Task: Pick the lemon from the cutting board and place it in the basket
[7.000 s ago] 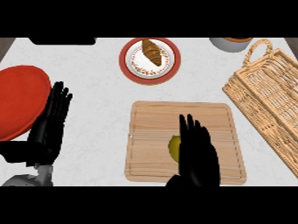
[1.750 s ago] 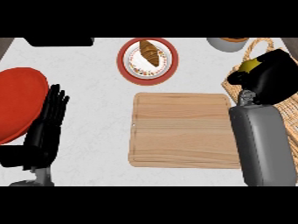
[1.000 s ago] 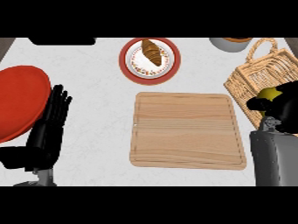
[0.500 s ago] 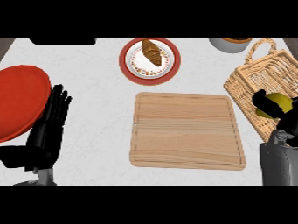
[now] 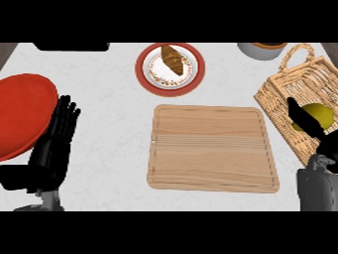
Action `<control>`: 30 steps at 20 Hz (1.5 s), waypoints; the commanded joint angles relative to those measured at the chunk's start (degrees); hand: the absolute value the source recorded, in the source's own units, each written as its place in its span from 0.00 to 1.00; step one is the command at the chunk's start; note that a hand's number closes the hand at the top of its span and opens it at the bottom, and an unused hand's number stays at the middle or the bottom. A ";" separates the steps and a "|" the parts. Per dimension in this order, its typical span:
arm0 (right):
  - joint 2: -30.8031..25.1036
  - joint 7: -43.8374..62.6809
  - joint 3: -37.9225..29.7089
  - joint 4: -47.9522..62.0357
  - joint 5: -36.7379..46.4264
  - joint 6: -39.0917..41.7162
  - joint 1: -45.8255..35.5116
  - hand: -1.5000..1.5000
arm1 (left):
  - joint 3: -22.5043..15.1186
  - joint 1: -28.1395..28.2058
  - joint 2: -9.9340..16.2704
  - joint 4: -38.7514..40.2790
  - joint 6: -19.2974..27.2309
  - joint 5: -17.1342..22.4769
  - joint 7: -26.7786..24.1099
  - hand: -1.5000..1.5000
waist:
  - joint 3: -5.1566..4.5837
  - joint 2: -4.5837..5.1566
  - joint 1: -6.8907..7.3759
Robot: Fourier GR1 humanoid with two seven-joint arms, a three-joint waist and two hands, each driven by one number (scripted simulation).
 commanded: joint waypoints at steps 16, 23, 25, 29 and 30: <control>0.46 12.14 4.08 -22.77 18.63 -0.43 6.19 0.00 | 0.53 -0.11 -2.68 5.96 -0.90 -1.07 -5.54 0.50 | 0.24 0.24 -0.69; 0.49 8.83 3.74 -43.84 9.03 -2.78 22.23 0.00 | 2.73 -0.04 0.84 -1.58 -1.57 0.33 2.07 0.50 | 0.34 -0.03 -1.01; 0.49 10.89 8.97 -48.29 11.74 -1.45 25.97 0.00 | 0.48 -1.81 -2.08 0.43 1.22 -2.54 1.23 0.50 | 0.32 0.13 -0.82; 0.49 5.85 6.20 -54.24 2.71 -2.21 30.15 0.00 | 3.40 -1.36 0.43 -1.29 -2.31 1.09 2.16 0.50 | 0.33 0.16 -0.67; 0.49 4.09 8.08 -58.81 0.78 -2.27 33.23 0.00 | 1.95 -0.54 -1.58 1.05 -1.11 -0.25 -0.38 0.50 | 0.33 0.10 -1.02</control>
